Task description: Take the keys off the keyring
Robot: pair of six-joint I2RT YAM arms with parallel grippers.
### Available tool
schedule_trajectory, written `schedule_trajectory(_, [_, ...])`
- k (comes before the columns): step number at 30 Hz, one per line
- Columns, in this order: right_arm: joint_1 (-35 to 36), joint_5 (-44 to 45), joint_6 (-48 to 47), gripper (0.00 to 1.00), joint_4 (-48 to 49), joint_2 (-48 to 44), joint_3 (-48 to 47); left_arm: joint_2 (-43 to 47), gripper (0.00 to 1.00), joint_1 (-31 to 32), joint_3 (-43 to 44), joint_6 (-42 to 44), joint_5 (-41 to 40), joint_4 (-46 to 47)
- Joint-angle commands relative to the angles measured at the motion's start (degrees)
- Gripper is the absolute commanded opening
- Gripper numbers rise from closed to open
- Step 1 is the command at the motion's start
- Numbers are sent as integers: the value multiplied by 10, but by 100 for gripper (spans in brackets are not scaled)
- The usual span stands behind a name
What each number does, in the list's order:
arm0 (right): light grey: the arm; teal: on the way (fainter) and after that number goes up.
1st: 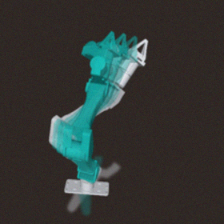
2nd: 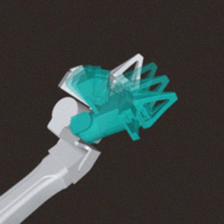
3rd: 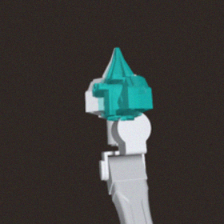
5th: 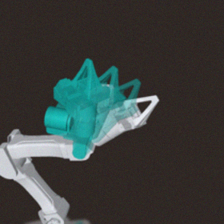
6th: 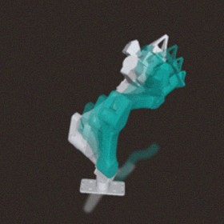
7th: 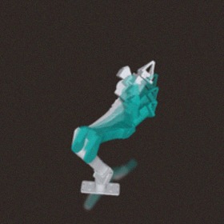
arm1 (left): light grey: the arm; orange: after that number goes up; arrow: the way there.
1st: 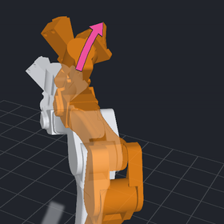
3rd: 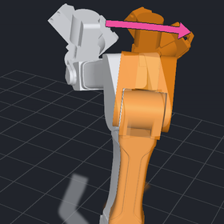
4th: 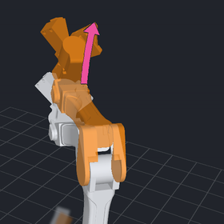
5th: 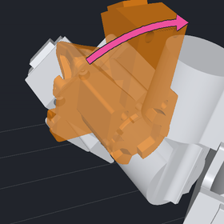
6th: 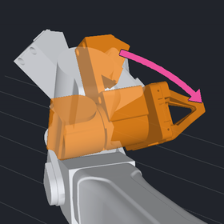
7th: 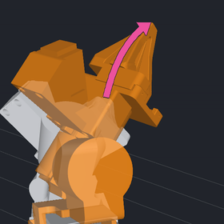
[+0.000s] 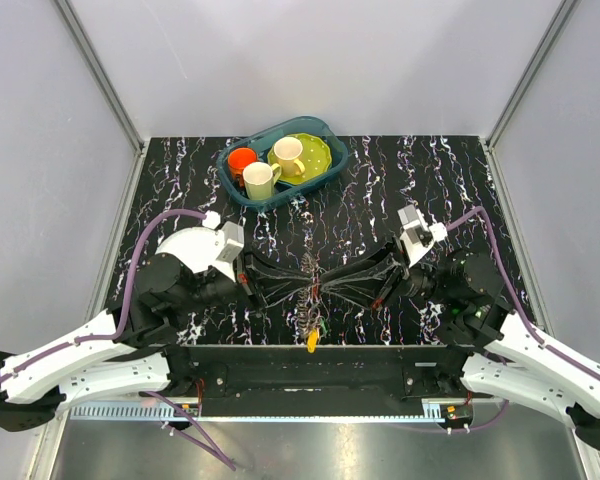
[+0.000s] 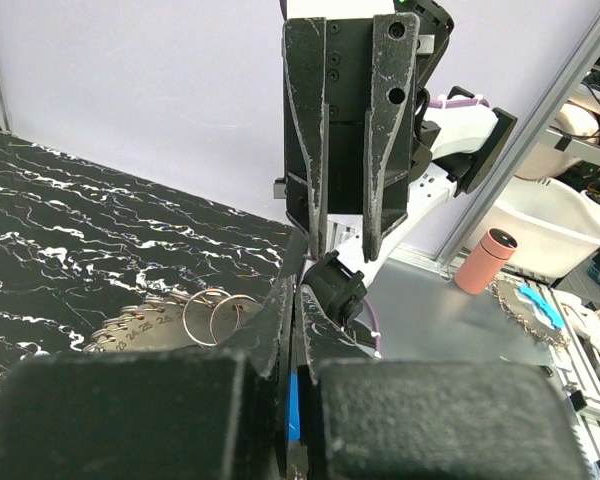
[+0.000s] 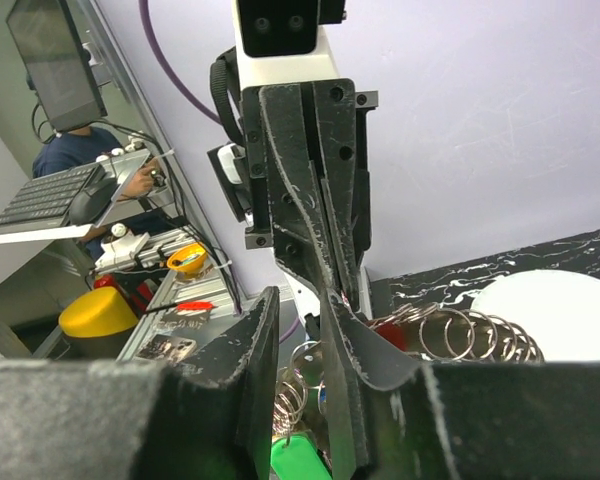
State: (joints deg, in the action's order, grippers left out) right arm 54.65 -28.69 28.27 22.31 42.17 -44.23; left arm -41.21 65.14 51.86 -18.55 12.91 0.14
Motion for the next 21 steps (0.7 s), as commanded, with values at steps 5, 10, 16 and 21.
schedule_trajectory(5, [3, -32, -21, 28, -2, 11, -9, 9, 0, -1, 18, -10, 20, 74])
schedule_trajectory(10, [3, -29, -39, 29, -8, 12, -4, 8, 0, 0, 18, -11, 37, 73])
schedule_trajectory(16, [2, -39, -50, 24, -15, 13, -2, 11, 0, 0, 15, -11, 38, 78])
schedule_trajectory(21, [2, -23, -56, 28, -24, 3, -1, 9, 0, 0, 18, -9, 47, 76])
